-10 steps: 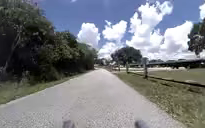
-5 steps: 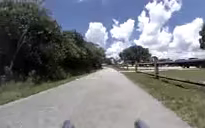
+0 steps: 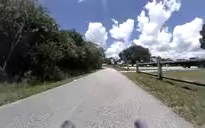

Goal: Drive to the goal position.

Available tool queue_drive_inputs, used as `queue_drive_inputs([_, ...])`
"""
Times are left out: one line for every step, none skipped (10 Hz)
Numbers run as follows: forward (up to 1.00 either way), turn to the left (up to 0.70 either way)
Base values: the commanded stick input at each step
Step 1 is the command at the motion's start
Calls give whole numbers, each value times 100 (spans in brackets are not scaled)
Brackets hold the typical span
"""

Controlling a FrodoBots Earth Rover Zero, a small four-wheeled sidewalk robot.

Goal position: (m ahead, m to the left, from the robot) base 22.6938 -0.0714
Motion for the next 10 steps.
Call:
queue_drive_inputs([50,0])
queue_drive_inputs([50,0])
queue_drive_inputs([50,0])
queue_drive_inputs([50,0])
queue_drive_inputs([50,0])
queue_drive_inputs([50,0])
queue_drive_inputs([50,0])
queue_drive_inputs([50,0])
queue_drive_inputs([50,0])
queue_drive_inputs([50,0])
